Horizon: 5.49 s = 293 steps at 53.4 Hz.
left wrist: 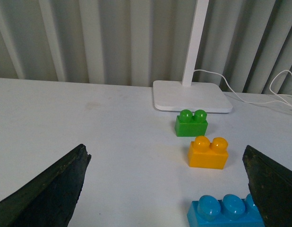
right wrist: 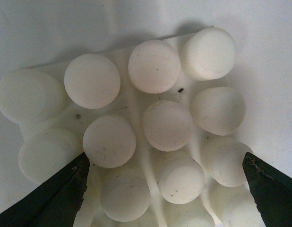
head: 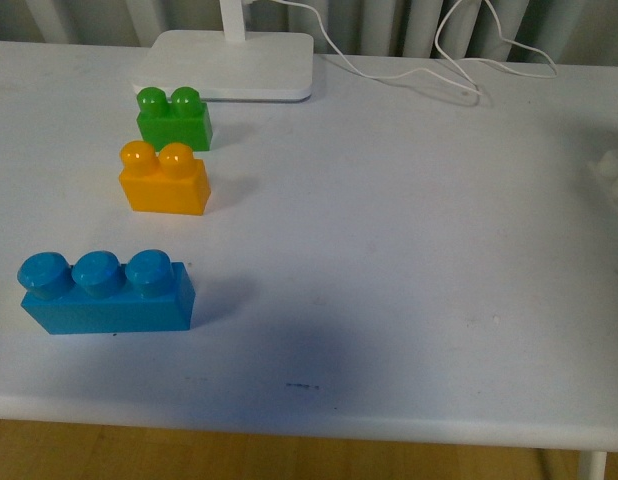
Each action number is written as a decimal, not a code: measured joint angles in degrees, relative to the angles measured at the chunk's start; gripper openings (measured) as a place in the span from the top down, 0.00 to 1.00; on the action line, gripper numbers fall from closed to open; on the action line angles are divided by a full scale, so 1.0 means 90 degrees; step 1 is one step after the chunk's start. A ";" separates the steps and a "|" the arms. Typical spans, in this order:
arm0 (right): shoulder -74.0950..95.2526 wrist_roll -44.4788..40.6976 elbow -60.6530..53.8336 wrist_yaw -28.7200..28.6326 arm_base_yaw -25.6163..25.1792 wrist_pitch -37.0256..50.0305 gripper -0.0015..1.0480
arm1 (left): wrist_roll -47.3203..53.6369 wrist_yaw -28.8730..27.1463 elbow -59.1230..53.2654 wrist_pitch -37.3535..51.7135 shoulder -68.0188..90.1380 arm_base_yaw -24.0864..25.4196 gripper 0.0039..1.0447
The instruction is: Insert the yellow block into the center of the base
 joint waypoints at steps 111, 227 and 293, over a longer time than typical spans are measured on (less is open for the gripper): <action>0.0930 0.4682 0.1299 0.0770 0.4656 -0.0707 0.09 | 0.0000 0.0000 0.0000 0.0000 0.0000 0.0000 0.06; -1.0355 -0.0408 -0.6499 -0.0959 0.0678 0.3349 0.66 | 0.0000 0.0005 0.0000 0.0000 0.0000 0.0000 0.06; -1.2320 -0.0527 -0.7526 -0.0967 0.0665 0.2455 0.90 | 0.0000 0.0002 0.0000 0.0000 0.0000 0.0000 0.06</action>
